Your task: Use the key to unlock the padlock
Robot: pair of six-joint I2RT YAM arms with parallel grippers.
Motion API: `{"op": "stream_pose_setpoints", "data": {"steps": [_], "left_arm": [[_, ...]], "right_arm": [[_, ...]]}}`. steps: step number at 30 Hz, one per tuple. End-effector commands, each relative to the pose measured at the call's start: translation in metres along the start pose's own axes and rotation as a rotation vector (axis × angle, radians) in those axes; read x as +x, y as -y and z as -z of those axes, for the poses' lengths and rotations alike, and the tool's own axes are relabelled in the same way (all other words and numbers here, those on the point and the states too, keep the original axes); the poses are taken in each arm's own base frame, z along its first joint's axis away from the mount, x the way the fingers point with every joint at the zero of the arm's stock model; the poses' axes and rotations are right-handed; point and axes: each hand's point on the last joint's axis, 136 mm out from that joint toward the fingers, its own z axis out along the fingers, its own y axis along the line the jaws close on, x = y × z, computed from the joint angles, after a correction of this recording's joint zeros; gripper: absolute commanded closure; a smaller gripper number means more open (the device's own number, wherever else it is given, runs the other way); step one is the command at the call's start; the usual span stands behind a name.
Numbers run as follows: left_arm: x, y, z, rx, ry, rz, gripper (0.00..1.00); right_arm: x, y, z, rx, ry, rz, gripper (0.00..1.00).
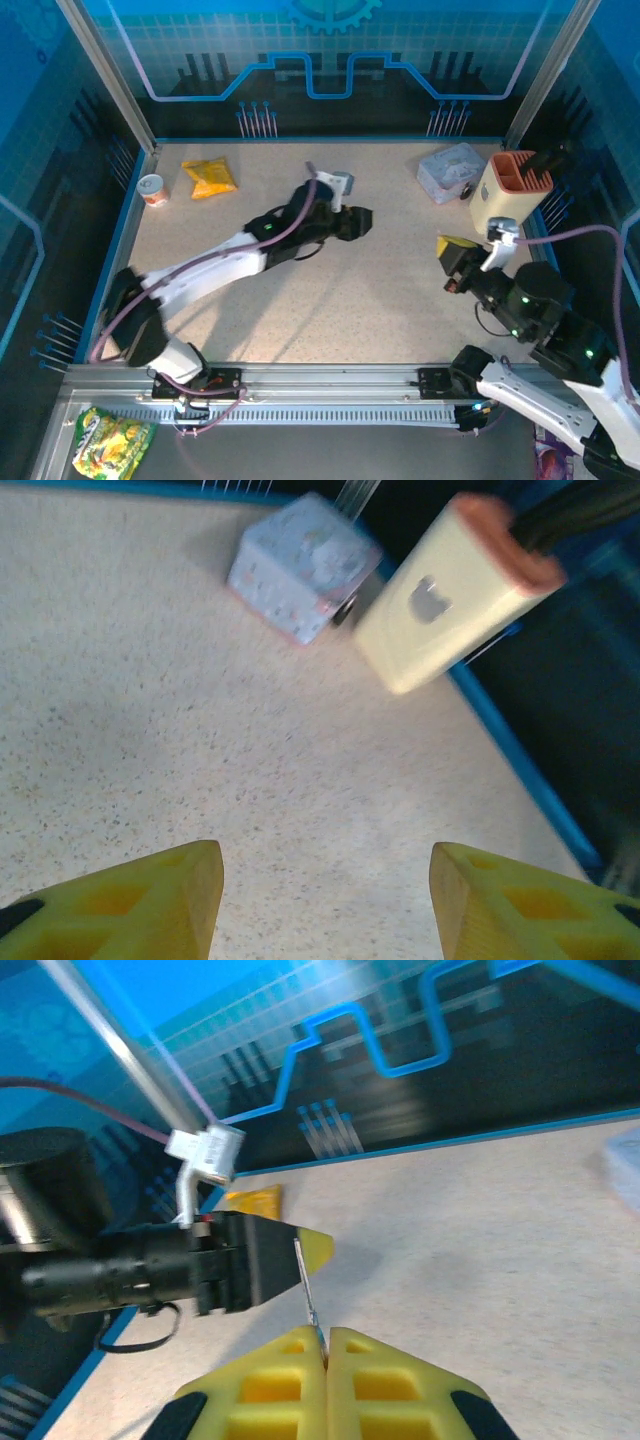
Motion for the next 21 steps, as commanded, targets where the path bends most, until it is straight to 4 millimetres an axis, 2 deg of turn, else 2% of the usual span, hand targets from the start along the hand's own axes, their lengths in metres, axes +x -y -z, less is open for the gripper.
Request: {"op": "stream_pose_setpoints", "data": {"steps": [1,5,8,11,15,21], "left_arm": [[0.004,0.000,-0.043,-0.027,-0.069,0.033,0.43],[0.005,0.004,-0.106,-0.019,-0.094,0.062,0.41],[0.007,0.006,-0.145,-0.031,-0.103,0.066,0.37],[0.007,0.007,-0.175,-0.031,-0.095,0.088,0.34],[0.011,0.006,-0.207,-0.023,-0.073,0.112,0.31],[0.012,0.017,-0.238,0.006,-0.021,0.082,0.30]], "right_arm": [[-0.001,0.035,0.024,0.148,0.009,0.061,1.00],[-0.004,0.041,0.040,0.147,0.027,0.053,1.00],[-0.002,0.046,0.048,0.144,0.034,0.043,1.00],[0.003,0.049,0.052,0.142,0.029,0.035,1.00],[0.012,0.056,0.054,0.155,0.017,0.032,1.00],[0.021,0.060,0.052,0.159,0.009,0.025,1.00]]}}
